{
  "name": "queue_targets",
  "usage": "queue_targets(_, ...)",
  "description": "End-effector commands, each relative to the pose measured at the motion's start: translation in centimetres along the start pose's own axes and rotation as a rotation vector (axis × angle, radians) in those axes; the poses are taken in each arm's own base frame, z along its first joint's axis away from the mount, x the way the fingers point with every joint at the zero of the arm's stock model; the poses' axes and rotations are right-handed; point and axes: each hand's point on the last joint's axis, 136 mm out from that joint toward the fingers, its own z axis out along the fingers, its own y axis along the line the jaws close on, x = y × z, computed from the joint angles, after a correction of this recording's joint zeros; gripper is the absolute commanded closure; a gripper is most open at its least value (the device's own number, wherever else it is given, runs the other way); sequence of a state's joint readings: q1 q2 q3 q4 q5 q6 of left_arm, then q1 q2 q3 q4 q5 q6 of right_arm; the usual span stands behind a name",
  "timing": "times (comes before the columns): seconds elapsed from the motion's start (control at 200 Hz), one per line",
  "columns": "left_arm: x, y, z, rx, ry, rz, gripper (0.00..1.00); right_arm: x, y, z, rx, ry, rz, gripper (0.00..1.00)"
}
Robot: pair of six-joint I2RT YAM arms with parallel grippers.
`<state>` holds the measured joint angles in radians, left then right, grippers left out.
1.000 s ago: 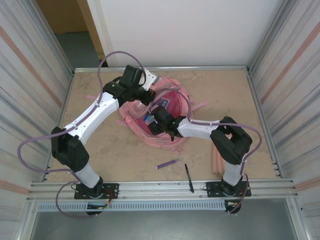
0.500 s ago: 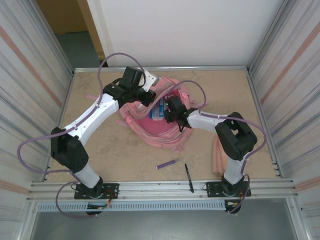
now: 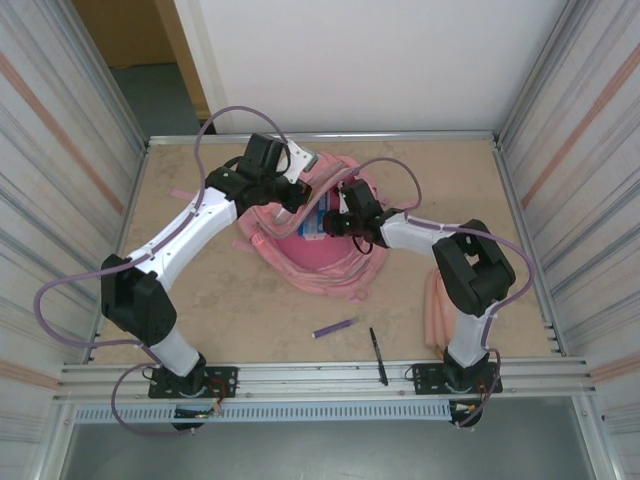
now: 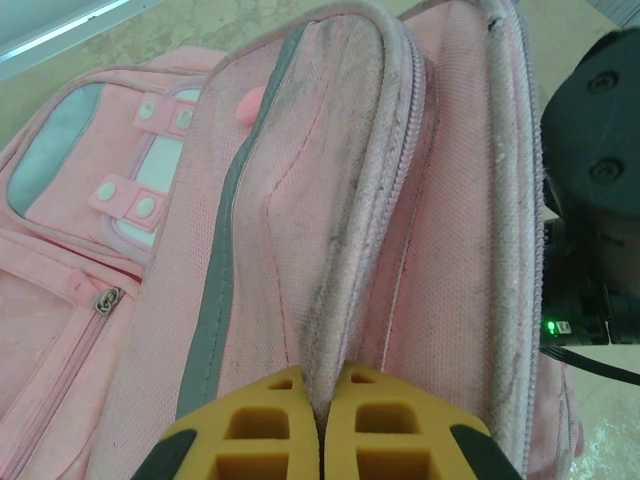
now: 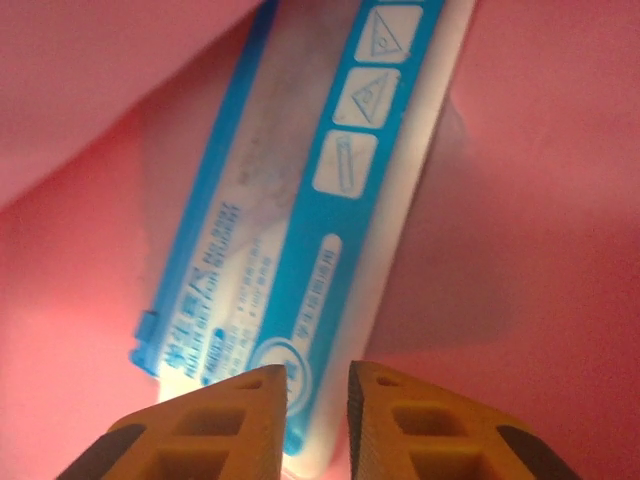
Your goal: Pack the student bag
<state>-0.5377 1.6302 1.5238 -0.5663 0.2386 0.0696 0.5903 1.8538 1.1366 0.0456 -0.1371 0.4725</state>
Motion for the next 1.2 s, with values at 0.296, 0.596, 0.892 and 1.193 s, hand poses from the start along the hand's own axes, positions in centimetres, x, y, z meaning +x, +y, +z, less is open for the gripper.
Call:
queue_targets(0.296,-3.4,-1.0,-3.1,0.035,-0.144,0.026,1.00,-0.6,0.4,4.9,-0.066,0.030,-0.060,0.86)
queue_targets(0.596,-3.0,-0.6,-3.3,0.029,-0.139,0.035,1.00,-0.1,1.7,3.9,-0.159,0.087,-0.247,1.00)
queue_targets(0.892,-2.5,1.4,-3.3,-0.040,-0.130,0.025,1.00,0.9,4.8,1.7,-0.352,0.172,-0.295,1.00)
queue_targets(1.193,-2.8,1.4,-3.5,-0.030,-0.137,0.033,1.00,1.5,6.1,2.3,-0.399,0.208,-0.375,1.00)
